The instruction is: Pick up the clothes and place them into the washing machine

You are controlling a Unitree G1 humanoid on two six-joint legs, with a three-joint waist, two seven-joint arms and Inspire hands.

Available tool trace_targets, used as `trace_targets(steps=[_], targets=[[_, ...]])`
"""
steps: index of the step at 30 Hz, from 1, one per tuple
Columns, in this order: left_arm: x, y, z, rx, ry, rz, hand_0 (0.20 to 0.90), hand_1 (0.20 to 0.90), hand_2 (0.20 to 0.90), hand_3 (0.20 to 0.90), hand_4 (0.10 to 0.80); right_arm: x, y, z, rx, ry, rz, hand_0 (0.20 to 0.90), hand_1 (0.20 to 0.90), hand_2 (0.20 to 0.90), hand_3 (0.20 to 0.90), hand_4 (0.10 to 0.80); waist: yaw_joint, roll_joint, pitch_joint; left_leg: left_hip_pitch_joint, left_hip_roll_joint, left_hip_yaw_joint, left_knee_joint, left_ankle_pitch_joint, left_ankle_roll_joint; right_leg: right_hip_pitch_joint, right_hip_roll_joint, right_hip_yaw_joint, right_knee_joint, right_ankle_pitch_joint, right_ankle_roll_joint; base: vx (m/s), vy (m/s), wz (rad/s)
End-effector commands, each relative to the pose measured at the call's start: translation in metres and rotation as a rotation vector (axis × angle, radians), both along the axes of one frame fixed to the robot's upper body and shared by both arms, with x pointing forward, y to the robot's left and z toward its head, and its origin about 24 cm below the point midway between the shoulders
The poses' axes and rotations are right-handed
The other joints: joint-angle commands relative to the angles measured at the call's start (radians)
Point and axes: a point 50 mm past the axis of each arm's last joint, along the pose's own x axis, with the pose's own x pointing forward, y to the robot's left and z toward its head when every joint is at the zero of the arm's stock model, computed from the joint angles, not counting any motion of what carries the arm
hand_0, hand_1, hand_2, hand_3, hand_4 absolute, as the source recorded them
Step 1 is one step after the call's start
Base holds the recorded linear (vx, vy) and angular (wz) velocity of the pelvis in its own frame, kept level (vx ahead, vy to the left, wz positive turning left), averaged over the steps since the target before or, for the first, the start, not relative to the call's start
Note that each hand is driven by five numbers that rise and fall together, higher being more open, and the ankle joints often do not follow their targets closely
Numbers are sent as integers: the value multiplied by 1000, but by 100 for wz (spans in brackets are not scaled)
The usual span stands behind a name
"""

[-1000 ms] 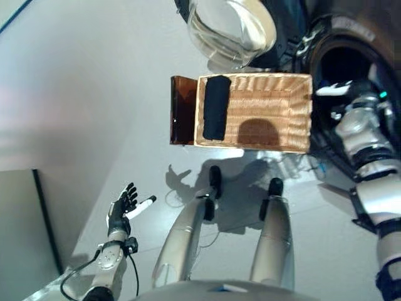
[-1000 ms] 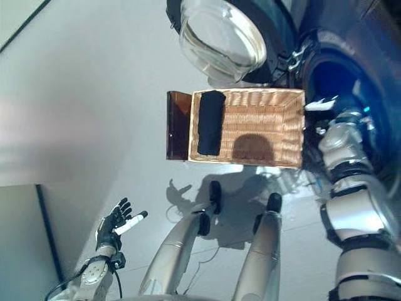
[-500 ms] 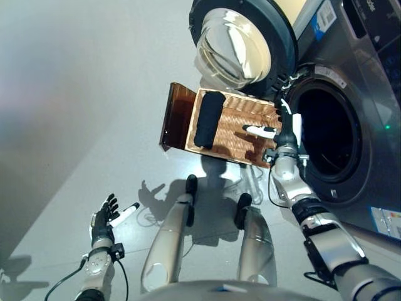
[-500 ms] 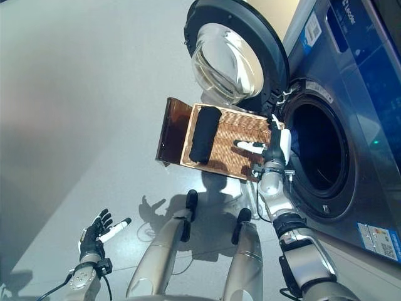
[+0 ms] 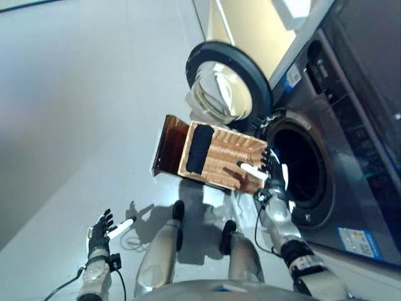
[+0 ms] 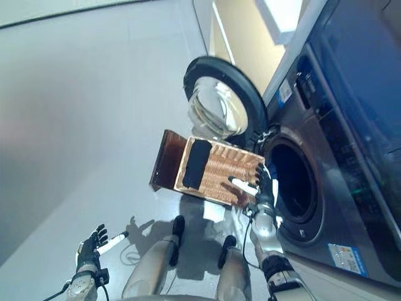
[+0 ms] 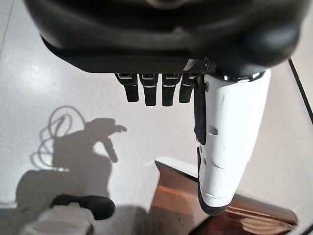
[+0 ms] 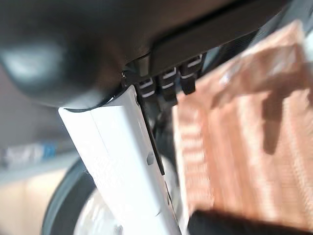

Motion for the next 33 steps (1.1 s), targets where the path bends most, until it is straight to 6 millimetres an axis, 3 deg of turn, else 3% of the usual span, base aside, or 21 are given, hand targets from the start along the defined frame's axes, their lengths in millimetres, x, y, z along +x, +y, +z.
trace_targets(steps=[1,3,4,5,7,8,9,14,15,16,17,20,22,26,27,28,29,30,31,32,33], targets=[[-13,6,-5,61,75,-2,900,900,900,900,800,-27,-20,-14,-11,52,-52,900,900,900,900,800,-11,36,-113,56,-2,7,-39,-30,-47,49,22,-10,-131,105,2,90,21,-17],[-21,1,-10,46,116,-1,900,900,900,900,800,-57,-24,-36,-4,186,-78,900,900,900,900,800,-19,37,-136,106,-4,12,-80,-27,-47,93,17,-5,-173,123,13,122,30,-16],[-31,-3,-15,33,158,4,900,900,900,900,800,-87,-28,-55,14,310,-132,900,900,900,900,800,-25,35,-164,147,-9,19,-110,-29,-44,129,8,-5,-201,138,23,109,28,-13],[-31,-3,-15,33,158,4,900,900,900,900,800,-87,-28,-55,15,311,-132,900,900,900,900,800,-24,36,-161,152,-9,19,-112,-28,-44,135,8,-5,-204,138,24,129,44,-15],[-44,-14,-23,-1,232,-29,900,900,900,900,800,-129,-31,-76,35,501,-171,900,900,900,900,800,-26,36,-197,213,-24,32,-122,-55,-31,186,-15,-6,-218,157,39,124,64,-16],[-44,-14,-23,-1,232,-30,900,900,900,900,800,-129,-31,-76,35,501,-172,900,900,900,900,800,-25,36,-194,216,-24,32,-122,-55,-31,190,-15,-6,-218,157,40,157,89,-19],[-50,-23,-28,-22,277,-82,900,900,900,900,800,-149,-35,-83,39,589,-181,900,900,900,900,800,-28,36,-211,251,-35,38,-112,-86,-13,198,-29,-1,-180,166,44,85,72,-19],[-50,-22,-29,-16,305,-140,900,900,900,900,800,-156,-38,-84,50,618,-180,900,900,900,900,800,-49,42,-192,296,-39,32,-79,-112,17,158,8,30,-6,201,29,17,55,-6],[-47,-22,-28,-15,298,-147,900,900,900,900,800,-156,-38,-85,65,611,-187,900,900,900,900,800,-64,44,-190,299,-38,21,-78,-106,16,145,55,54,0,179,19,109,7,-16],[-45,-20,-26,-11,289,-161,900,900,900,900,800,-159,-35,-86,86,607,-190,900,900,900,900,800,-87,43,-206,314,-43,1,-94,-97,9,143,134,94,-69,136,0,172,-8,-15],[-44,-20,-26,-9,289,-179,900,900,900,900,800,-160,-33,-86,92,606,-180,900,900,900,900,800,-101,35,-221,318,-50,-4,-105,-94,8,144,167,128,-141,134,-13,190,-53,-3],[-38,-20,-25,-6,268,-175,900,900,900,900,800,-169,-26,-90,112,632,-171,900,900,900,900,800,-109,21,-255,326,-61,-20,-118,-94,-7,211,192,186,-277,147,-31,115,-80,54],[-38,-20,-25,-20,257,-129,900,900,900,900,800,-170,-25,-90,119,632,-167,900,900,900,900,800,-107,13,-260,323,-63,-19,-76,-111,-19,236,188,178,-296,151,-31,57,-90,104],[-34,-27,-26,-53,231,-107,900,900,900,900,800,-160,-36,-85,83,608,-176,900,900,900,900,800,-87,-5,-218,194,-70,-30,223,-69,-45,266,167,179,-315,168,-65,-71,-31,58],[-36,-27,-27,-55,239,-93,900,900,900,900,800,-154,-37,-84,78,592,-178,900,900,900,900,800,-83,-15,-214,175,-61,-35,249,-66,-42,267,156,186,-318,170,-65,-61,52,0],[-40,-26,-28,-54,256,-83,900,900,900,900,800,-149,-38,-82,75,577,-177,900,900,900,900,800,-88,-25,-219,163,-18,-14,222,-69,-35,265,139,185,-324,171,-59,-21,42,-27],[-40,-26,-28,-54,256,-83,900,900,900,900,800,-149,-38,-82,75,577,-177,900,900,900,900,800,-87,-25,-218,164,-17,-12,222,-71,-35,266,139,186,-324,170,-59,59,104,-26],[-48,-22,-29,-45,288,-70,900,900,900,900,800,-146,-35,-82,87,566,-173,900,900,900,900,800,-85,-29,-235,182,70,4,89,-54,-48,270,126,187,-343,160,-43,69,64,-21],[-48,-22,-29,-45,289,-70,900,900,900,900,800,-146,-34,-83,87,567,-173,900,900,900,900,800,-84,-30,-233,191,69,6,80,-51,-48,275,125,188,-345,160,-43,154,190,-30],[-50,-21,-29,-29,313,-78,900,900,900,900,800,-139,-34,-80,95,530,-180,900,900,900,900,800,-93,-3,-250,210,174,51,-114,39,-95,293,129,174,-380,146,-26,160,194,-18],[-51,-24,-31,-29,328,-98,900,900,900,900,800,-138,-37,-79,95,521,-193,900,900,900,900,800,-96,16,-256,225,198,66,-200,76,-118,313,125,165,-410,139,-16,200,275,6]])
